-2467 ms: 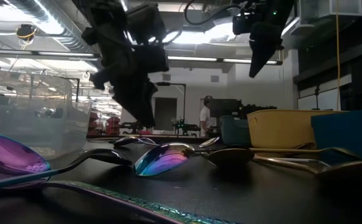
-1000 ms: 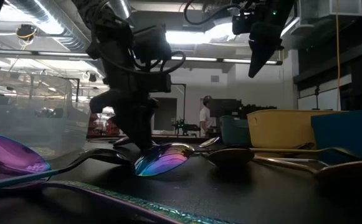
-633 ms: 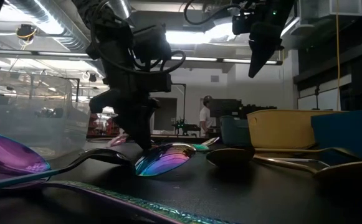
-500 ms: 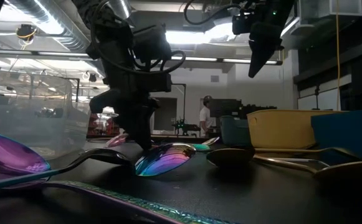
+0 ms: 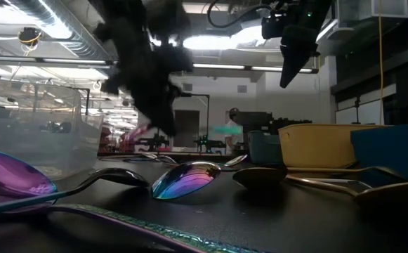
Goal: Sort silverware by color (type)
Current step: Put the purple spoon into the transparent bin
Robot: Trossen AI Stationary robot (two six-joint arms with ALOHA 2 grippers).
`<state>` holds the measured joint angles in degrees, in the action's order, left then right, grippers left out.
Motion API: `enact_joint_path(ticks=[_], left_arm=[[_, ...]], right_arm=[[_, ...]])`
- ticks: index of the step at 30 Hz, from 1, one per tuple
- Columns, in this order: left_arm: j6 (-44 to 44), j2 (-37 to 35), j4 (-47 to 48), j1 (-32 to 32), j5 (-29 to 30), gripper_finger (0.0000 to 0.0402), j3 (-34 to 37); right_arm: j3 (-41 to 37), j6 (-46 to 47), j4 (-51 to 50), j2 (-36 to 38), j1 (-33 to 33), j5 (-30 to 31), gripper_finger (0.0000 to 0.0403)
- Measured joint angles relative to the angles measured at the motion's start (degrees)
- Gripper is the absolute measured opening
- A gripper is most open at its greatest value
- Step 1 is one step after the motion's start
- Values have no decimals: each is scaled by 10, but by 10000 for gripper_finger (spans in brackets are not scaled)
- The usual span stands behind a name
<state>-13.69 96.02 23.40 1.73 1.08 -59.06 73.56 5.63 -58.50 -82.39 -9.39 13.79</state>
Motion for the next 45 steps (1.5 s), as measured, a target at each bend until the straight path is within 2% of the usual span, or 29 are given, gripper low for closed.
enact_joint_path(ticks=[9, 14, 17, 22, 34, 45], left_arm=[[0, -46, 145, -73, -2, 10, -87], [1, -56, 266, -125, -2, 10, -131], [30, -57, 351, -155, 1, 10, -140], [107, -57, 438, -196, 5, 10, -141], [193, -65, 476, -266, 54, 10, -141], [277, -120, 562, -285, 93, 10, -141]], right_arm=[[0, 0, 0, 0, 0, 1, 97], [0, 0, 0, 0, 0, 0, 97], [0, 0, 0, 0, 0, 1, 97], [0, 0, 0, 0, 0, 1, 97], [0, 0, 1, 0, 0, 1, 97], [0, 0, 1, 0, 0, 1, 97]])
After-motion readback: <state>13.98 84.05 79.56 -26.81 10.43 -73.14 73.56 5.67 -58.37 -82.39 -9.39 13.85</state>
